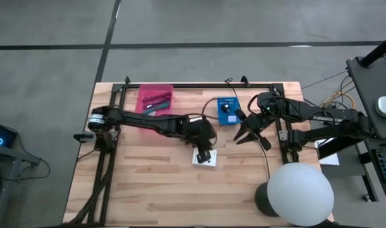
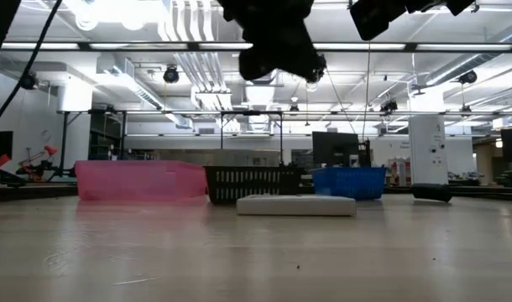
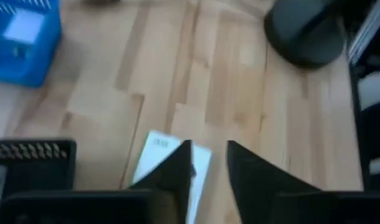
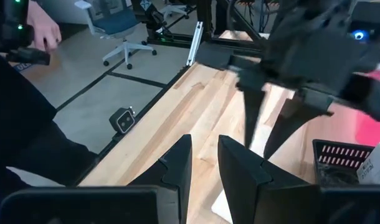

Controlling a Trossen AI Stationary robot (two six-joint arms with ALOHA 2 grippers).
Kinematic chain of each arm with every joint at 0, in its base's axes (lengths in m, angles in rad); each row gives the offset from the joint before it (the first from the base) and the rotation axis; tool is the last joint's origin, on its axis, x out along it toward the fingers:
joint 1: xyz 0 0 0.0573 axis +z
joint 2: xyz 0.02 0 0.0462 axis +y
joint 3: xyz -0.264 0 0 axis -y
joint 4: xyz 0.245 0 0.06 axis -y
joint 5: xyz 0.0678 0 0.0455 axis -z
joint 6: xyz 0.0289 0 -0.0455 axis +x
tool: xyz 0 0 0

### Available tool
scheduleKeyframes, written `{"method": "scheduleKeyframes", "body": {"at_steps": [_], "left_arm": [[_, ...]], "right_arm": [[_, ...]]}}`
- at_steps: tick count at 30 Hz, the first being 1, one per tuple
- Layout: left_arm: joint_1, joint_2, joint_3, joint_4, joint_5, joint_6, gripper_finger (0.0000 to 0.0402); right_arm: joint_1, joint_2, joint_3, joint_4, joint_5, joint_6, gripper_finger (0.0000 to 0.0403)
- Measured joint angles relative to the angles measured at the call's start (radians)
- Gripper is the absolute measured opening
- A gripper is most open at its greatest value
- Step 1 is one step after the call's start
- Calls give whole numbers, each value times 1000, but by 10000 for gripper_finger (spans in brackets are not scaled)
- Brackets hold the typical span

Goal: Pick and place items into bin
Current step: Put the white card reader box into the black bin

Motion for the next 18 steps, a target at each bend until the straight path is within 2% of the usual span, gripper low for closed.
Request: {"method": "scheduleKeyframes", "body": {"at_steps": [4,7,11,18], "left_arm": [[-19,35,1,4,27,24,157],[-40,80,-2,40,102,33,202],[-86,139,8,47,102,66,212],[-110,210,7,18,24,88,192]], "right_arm": [[0,0,0,-3,0,0,68],[0,0,0,-4,0,0,68],[-1,0,0,-6,0,-2,68],[0,1,0,-7,0,-2,68]]}}
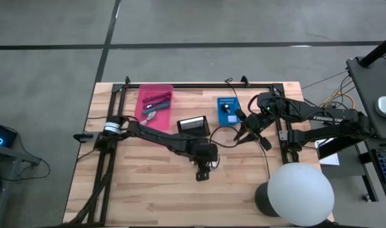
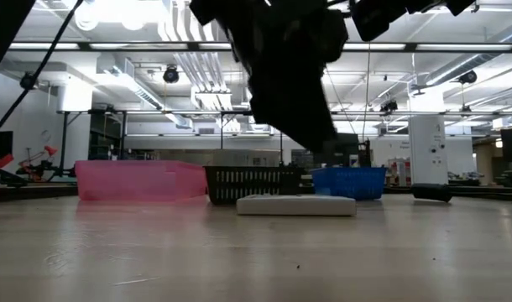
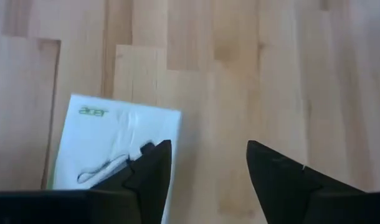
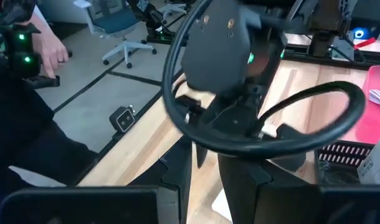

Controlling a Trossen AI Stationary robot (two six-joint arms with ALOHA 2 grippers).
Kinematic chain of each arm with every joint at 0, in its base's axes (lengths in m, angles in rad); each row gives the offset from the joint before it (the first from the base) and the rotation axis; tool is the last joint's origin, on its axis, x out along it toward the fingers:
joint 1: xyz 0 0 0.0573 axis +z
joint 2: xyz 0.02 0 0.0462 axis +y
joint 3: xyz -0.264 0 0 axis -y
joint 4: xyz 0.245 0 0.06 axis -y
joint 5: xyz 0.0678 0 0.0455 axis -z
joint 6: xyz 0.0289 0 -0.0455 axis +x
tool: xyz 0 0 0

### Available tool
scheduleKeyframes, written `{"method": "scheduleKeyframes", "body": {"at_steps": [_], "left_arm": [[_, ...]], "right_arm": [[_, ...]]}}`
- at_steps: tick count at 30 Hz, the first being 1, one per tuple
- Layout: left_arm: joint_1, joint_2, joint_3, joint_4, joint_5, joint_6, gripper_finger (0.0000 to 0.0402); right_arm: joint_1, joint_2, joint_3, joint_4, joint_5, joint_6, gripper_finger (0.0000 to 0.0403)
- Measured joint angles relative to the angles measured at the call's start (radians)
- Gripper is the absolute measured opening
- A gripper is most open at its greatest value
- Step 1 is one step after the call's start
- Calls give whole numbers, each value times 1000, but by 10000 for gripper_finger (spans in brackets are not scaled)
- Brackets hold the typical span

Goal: Pick and place items into bin
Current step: Put the white card reader box into the black bin

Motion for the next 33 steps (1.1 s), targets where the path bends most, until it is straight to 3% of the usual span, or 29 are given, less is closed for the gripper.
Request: {"method": "scheduleKeyframes", "body": {"at_steps": [13,33], "left_arm": [[-1,73,-11,-35,-41,-2,177],[-1,68,-19,-61,-88,4,177]], "right_arm": [[0,1,0,0,1,2,68],[0,1,0,0,1,-1,68]]}}
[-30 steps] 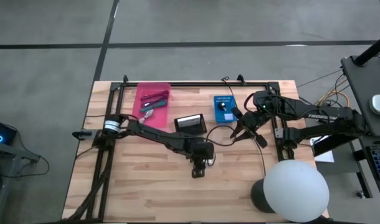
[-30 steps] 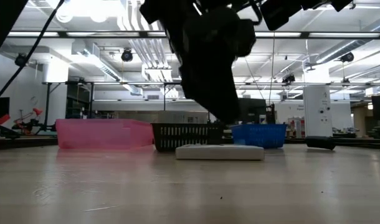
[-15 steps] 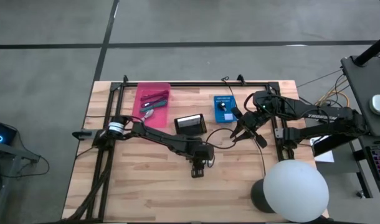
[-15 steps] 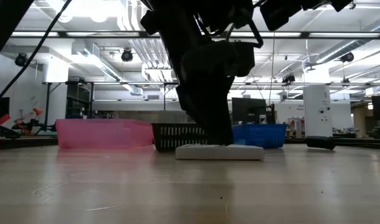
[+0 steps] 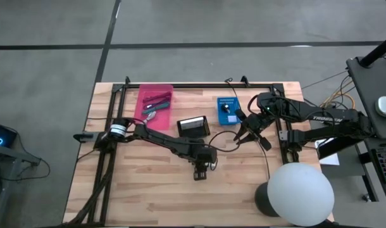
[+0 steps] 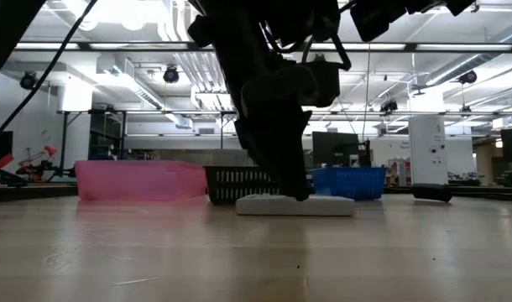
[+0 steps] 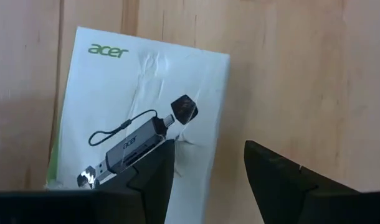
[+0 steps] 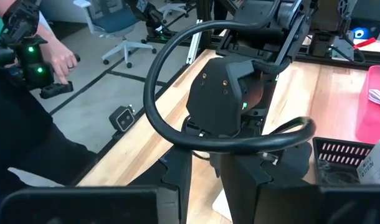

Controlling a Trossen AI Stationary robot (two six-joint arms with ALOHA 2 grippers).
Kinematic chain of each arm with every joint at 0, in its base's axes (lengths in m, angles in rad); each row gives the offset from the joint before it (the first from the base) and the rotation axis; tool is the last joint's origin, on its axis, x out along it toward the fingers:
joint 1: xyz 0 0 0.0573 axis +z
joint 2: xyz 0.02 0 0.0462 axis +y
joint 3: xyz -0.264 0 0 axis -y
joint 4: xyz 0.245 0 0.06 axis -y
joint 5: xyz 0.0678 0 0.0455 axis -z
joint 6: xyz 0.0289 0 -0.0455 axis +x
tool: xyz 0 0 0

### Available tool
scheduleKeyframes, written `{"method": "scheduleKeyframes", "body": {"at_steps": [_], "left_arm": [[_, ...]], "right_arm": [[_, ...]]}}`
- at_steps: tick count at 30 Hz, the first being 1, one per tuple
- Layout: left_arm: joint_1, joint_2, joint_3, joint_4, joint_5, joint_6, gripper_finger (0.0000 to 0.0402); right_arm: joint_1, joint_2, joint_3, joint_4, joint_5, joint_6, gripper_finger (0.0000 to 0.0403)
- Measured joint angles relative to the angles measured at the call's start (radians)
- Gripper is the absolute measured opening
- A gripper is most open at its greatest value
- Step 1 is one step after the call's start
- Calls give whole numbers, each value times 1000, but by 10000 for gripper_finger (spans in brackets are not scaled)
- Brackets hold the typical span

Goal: Pick and place items into bin
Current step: Put the white card reader box into the black bin

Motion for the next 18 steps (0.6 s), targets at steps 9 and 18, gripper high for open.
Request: {"method": "scheduleKeyframes", "body": {"at_steps": [9,18], "left_arm": [[0,25,-39,48,-4,-17,175],[1,36,-66,55,-6,-33,68]], "right_arm": [[0,0,0,0,0,3,68],[0,0,0,0,0,3,68]]}}
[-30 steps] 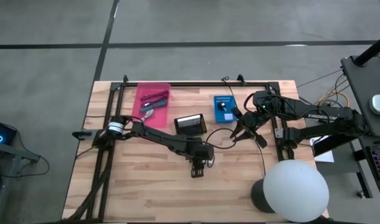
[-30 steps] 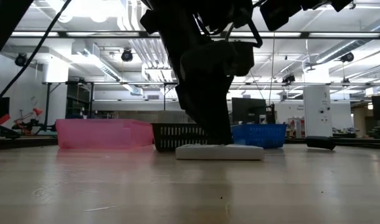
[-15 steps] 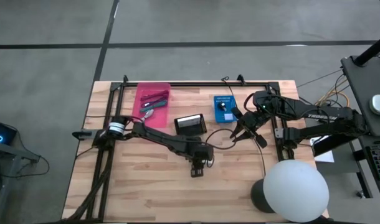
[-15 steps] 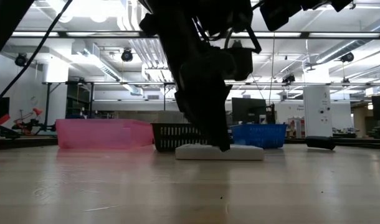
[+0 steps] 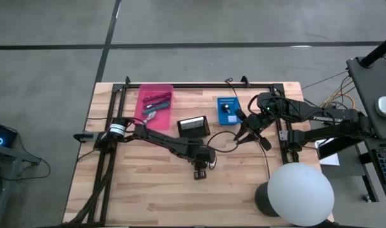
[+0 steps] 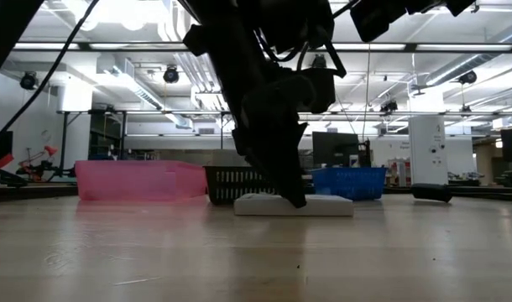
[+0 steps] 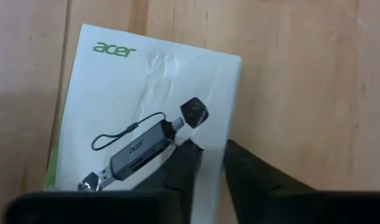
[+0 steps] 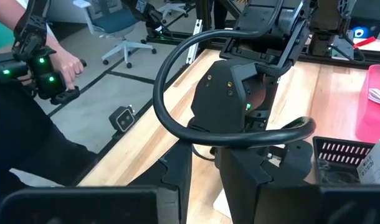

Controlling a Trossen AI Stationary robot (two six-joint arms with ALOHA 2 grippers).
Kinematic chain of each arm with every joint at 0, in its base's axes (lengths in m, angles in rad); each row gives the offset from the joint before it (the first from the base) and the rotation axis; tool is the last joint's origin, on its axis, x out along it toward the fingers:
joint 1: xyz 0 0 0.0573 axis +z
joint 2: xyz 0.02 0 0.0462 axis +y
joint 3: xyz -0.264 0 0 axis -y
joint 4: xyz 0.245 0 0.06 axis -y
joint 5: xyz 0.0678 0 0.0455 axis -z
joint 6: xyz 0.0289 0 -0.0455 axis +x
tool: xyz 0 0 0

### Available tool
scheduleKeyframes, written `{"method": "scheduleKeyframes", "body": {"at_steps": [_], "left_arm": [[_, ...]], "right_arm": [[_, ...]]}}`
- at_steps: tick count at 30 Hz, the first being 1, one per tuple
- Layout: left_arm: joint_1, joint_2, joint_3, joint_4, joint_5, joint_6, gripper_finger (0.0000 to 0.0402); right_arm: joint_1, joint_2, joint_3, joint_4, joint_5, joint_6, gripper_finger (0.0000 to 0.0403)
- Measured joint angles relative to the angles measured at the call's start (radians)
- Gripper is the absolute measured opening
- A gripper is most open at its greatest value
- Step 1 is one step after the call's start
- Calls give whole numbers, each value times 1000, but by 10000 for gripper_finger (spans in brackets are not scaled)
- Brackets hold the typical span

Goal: Pick and place items into bin
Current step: Put the white card reader box into the black bin

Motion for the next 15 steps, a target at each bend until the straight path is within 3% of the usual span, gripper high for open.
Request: {"method": "scheduleKeyframes", "body": {"at_steps": [5,15], "left_arm": [[0,14,-3,30,6,-7,11],[0,-6,13,20,6,-2,5]], "right_arm": [[0,0,0,0,0,0,68],[0,0,0,1,0,0,68]]}}
